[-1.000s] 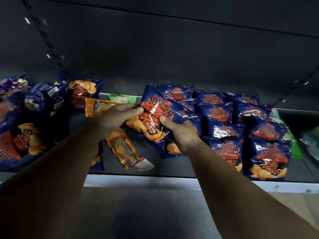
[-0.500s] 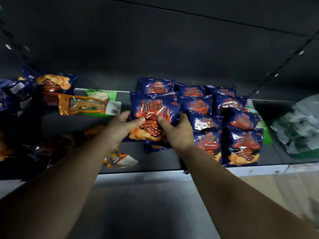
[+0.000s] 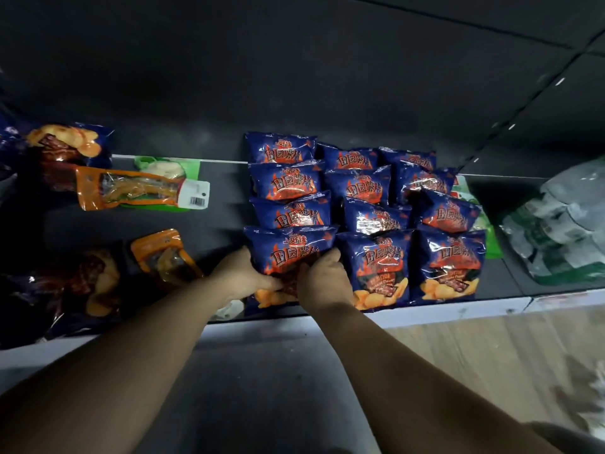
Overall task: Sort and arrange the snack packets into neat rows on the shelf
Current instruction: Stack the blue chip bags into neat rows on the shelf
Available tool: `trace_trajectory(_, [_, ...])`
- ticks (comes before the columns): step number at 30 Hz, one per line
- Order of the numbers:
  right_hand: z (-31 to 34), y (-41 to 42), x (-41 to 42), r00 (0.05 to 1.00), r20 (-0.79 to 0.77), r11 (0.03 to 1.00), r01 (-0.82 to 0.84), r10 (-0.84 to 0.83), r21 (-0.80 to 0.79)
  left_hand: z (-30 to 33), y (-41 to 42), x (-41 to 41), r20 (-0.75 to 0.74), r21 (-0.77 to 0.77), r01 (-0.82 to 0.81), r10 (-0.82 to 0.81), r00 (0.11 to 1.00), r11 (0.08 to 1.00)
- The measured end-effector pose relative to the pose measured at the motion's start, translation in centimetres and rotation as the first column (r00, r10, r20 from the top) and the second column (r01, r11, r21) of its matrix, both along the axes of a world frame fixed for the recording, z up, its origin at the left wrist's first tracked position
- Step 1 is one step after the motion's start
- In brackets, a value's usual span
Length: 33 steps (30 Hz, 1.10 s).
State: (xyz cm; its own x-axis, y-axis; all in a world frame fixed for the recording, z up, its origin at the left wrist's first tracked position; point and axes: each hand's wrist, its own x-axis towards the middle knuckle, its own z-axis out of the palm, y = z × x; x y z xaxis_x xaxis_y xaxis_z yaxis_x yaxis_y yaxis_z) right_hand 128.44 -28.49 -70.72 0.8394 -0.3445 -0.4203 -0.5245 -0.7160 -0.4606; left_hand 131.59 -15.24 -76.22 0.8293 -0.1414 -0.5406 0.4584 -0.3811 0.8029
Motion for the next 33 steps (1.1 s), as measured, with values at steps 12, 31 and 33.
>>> trace_trajectory(12, [-0.7,-0.3,0.0,0.995,-0.094,0.996,-0.028,0.020,-0.084,-0.1,-2.2,0.7,0.052,-0.073,-0.287,0.291,0.955,0.955])
trace_trajectory(31, [1.3,-0.3,-1.4,0.971,-0.114,0.937,-0.233,0.210,-0.259,1.0,-3.2,-0.2,0.285,0.388,-0.159,0.046,0.957,0.908])
trace_trajectory(33, [1.5,-0.2,-1.3,0.971,-0.098,0.936,-0.238,0.220,-0.259,0.9,-3.3,-0.3,0.287,0.392,-0.165,0.050,0.957,0.905])
